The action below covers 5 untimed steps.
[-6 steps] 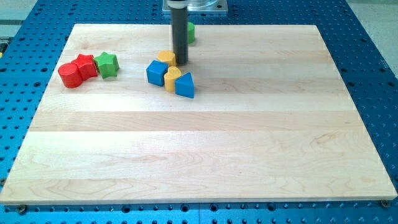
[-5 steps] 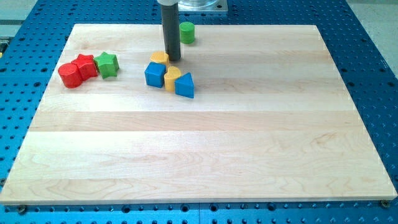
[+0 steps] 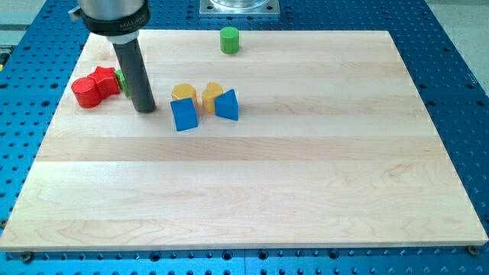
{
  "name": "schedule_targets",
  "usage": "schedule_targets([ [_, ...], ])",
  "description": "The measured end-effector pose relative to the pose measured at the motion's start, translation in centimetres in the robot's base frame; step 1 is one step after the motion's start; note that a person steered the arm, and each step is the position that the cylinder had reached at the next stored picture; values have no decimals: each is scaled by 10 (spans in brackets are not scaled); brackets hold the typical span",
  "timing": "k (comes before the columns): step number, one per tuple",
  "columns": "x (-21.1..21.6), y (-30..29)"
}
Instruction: Place the green star top right to the red blocks
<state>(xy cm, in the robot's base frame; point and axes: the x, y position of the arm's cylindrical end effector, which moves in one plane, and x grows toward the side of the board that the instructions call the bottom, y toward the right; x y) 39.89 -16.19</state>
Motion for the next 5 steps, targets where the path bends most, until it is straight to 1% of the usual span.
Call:
schedule_targets([
  [1, -8, -16],
  [2, -26, -14],
  [3, -34, 26],
  [4, 1, 27],
  [5, 12, 14],
])
